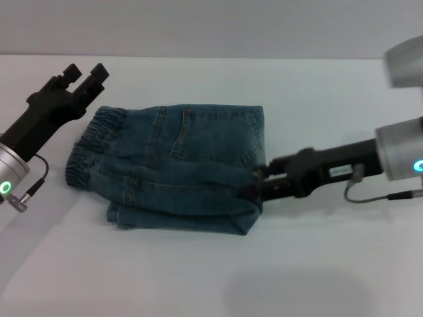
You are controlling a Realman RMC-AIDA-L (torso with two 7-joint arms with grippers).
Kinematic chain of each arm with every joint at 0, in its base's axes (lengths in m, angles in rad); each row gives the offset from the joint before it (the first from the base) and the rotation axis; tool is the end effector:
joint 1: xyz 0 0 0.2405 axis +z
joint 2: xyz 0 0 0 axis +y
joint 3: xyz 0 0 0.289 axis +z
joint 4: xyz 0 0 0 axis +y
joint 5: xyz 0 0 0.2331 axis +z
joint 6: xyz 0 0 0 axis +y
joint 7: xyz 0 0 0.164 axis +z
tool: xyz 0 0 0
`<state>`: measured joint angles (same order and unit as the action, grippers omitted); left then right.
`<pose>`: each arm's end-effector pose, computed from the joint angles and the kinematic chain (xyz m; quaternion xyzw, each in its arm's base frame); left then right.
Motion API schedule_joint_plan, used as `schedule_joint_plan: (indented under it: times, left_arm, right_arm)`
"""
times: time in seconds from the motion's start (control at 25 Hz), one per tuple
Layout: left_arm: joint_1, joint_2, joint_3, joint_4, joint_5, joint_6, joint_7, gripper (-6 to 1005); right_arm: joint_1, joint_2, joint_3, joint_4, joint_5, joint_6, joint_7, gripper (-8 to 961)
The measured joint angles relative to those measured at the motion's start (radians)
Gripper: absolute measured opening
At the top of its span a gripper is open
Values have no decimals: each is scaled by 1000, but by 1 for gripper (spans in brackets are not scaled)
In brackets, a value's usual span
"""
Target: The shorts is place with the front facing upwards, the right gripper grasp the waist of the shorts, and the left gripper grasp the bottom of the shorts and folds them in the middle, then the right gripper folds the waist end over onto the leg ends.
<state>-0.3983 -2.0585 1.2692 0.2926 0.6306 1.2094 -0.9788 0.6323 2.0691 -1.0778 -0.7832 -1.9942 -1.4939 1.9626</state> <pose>-0.3364 0.3806 -0.0319 -0.7350 -0.3353 -0.4440 0.3877 0.2269 0.3910 -0.0666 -0.9355 0.3282 0.1308 0.0075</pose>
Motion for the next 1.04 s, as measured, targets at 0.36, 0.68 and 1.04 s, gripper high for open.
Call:
schedule_joint_plan:
  times: [0.36,0.68,1.04]
  left_arm:
    - [25,-7,-144,-7,-1,57,36,600]
    - [51,-6,-306,-120,-27,241,203,591]
    - [76,-12,-330,-201,-70,371,368,583]
  right_arm:
    - [-260,2,209,-17,553,-57,-490,627]
    - [-304,2,453,381,924,50,-1109,628]
    - [-234,6,539,623,1254,160,-1529,628]
